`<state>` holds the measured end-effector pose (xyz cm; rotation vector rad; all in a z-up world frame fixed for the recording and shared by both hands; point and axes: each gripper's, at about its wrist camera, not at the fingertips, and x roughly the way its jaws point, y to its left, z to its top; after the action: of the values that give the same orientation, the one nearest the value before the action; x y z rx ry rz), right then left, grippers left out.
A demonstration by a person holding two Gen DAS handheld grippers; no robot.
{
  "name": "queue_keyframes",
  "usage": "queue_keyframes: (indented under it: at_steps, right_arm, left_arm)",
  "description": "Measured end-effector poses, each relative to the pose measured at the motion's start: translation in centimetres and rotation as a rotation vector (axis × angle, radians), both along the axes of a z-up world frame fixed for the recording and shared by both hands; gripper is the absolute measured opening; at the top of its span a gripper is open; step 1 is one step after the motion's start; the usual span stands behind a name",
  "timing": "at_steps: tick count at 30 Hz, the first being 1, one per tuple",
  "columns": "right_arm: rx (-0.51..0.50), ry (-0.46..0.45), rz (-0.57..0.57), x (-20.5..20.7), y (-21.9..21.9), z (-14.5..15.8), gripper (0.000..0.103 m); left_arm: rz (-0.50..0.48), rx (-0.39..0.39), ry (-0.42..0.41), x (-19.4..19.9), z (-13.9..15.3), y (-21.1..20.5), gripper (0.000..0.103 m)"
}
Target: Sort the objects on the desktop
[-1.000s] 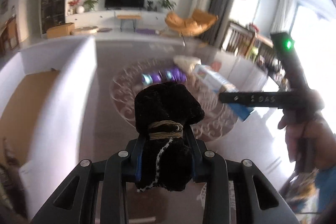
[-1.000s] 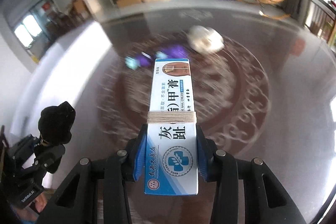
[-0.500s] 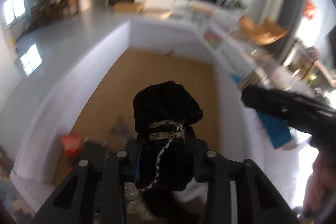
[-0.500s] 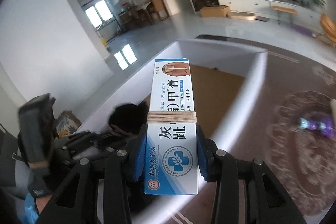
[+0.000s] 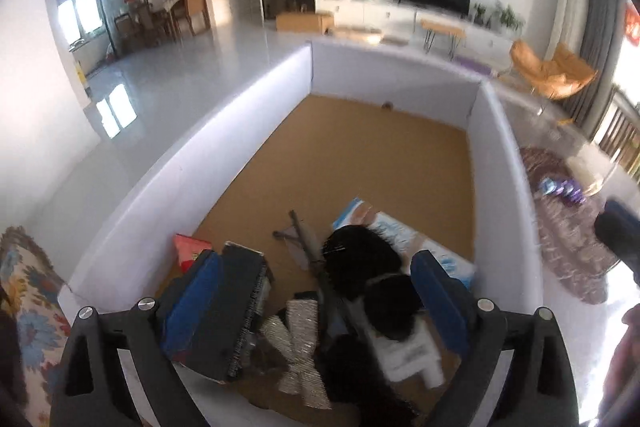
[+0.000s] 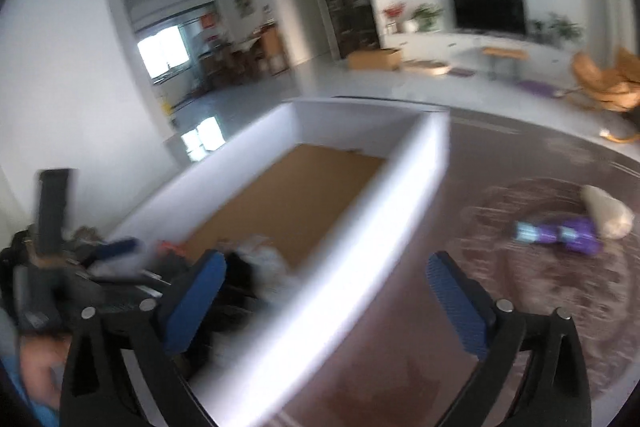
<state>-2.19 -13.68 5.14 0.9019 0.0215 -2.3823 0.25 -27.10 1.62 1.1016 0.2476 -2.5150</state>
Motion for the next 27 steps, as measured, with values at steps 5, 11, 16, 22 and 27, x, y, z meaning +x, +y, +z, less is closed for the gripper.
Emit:
queue_keyframes:
  at_steps: [5, 11, 16, 22, 27]
  right_arm:
    - [0.233, 0.011, -0.168, -1.1, 9.8, -4.4, 0.102]
    - [0.318, -0.09, -0.369, -3.3, 22.5, -7.9, 0.102]
    - [0.296, -0.124, -0.489, -3.5, 28.7, -9.2, 0.102]
    - [0.265, -0.212, -0.513, -4.5, 30.0, -10.2, 0.103]
    - [0.272, -0.211, -0.519, -4.3, 30.1, -10.0, 0.103]
  left_arm:
    - [-0.109, 0.126, 0.171, 3.4, 2.0, 3.4, 0.096]
    - [-0.368, 0.168, 0.275, 4.1, 5.2, 12.4, 0.097]
    - [-0.614, 0.144, 0.123, 0.4, 2.1, 21.1, 0.103]
    - [-0.689, 0.124, -0.101, -4.6, -5.9, 27.2, 0.103]
    - [-0.668, 0.057, -0.172, -7.4, -9.1, 29.3, 0.103]
